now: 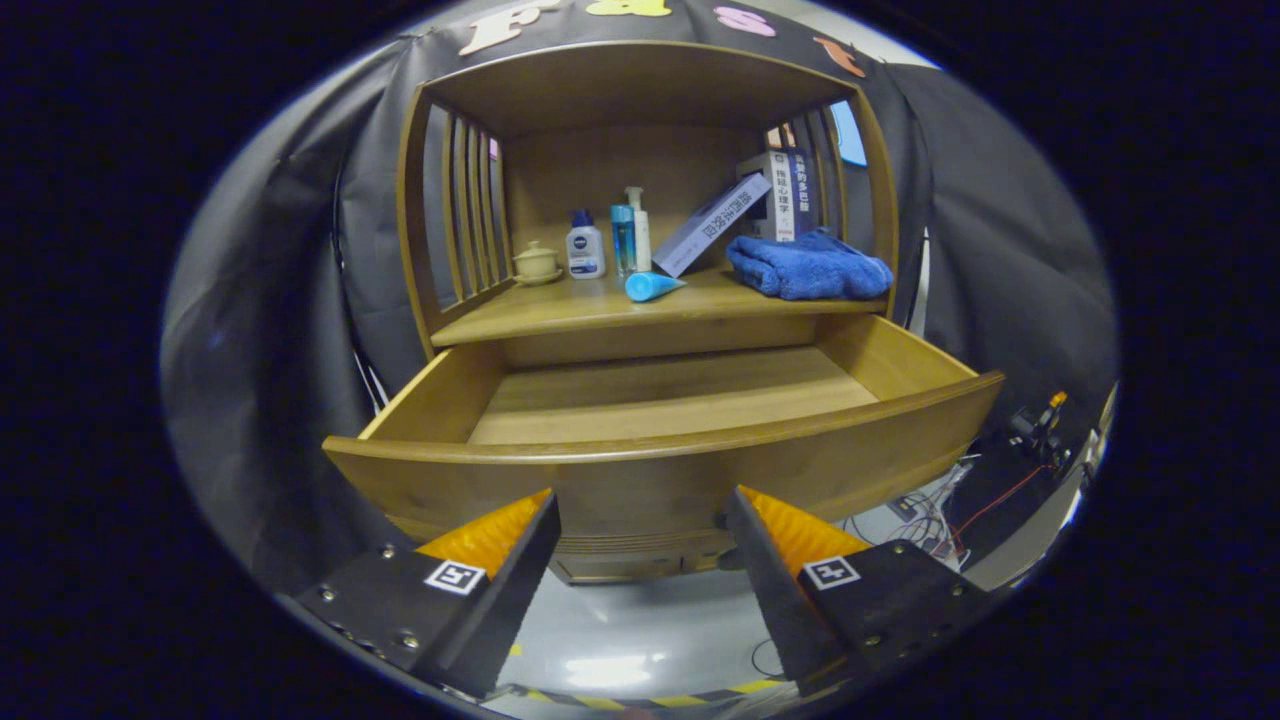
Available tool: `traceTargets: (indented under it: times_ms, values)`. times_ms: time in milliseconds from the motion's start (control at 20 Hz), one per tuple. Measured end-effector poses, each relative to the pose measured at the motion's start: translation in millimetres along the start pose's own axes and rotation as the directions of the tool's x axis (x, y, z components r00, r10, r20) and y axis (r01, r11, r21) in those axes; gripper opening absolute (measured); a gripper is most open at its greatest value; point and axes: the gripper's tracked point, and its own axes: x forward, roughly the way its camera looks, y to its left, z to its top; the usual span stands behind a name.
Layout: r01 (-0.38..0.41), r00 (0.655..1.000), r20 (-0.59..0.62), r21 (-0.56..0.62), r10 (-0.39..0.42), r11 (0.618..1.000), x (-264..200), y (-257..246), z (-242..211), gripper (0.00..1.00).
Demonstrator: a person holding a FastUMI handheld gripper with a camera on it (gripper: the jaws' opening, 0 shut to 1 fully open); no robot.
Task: Pull open the drawer, take out the items inside it, and place them on the countertop above the cabinet.
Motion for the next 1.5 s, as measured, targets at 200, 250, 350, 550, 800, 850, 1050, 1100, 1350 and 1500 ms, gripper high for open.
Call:
traceTargets:
  times_ms: [200,250,350,550,800,850,1050,1100,1350,1500]
  values:
    - [-0.035,0.999,0.015,0.036,0.035,0.999,11.3,2.5,-7.4,1.00]
    - [-0.040,0.999,0.028,0.044,0.038,0.998,11.8,3.0,-7.0,1.00]
    - [-0.051,0.998,0.040,0.032,0.050,0.998,13.7,3.6,-6.8,1.00]
    - [-0.060,0.997,0.050,0.029,0.059,0.998,15.7,2.6,-7.7,1.00]
    - [-0.051,0.998,0.043,0.003,0.051,0.999,23.3,-0.5,-8.7,1.00]
    - [-0.044,0.998,0.035,-0.018,0.044,0.999,26.0,-0.7,-7.9,1.00]
    - [-0.023,0.999,0.046,-0.042,0.025,0.999,39.8,5.6,0.9,0.99]
    - [-0.021,0.998,0.056,-0.048,0.023,0.999,41.7,5.2,5.4,0.99]
    - [-0.027,0.998,0.057,-0.044,0.030,0.999,62.7,5.6,16.8,1.00]
    - [-0.029,0.998,0.060,-0.044,0.032,0.999,78.1,8.5,20.4,1.00]
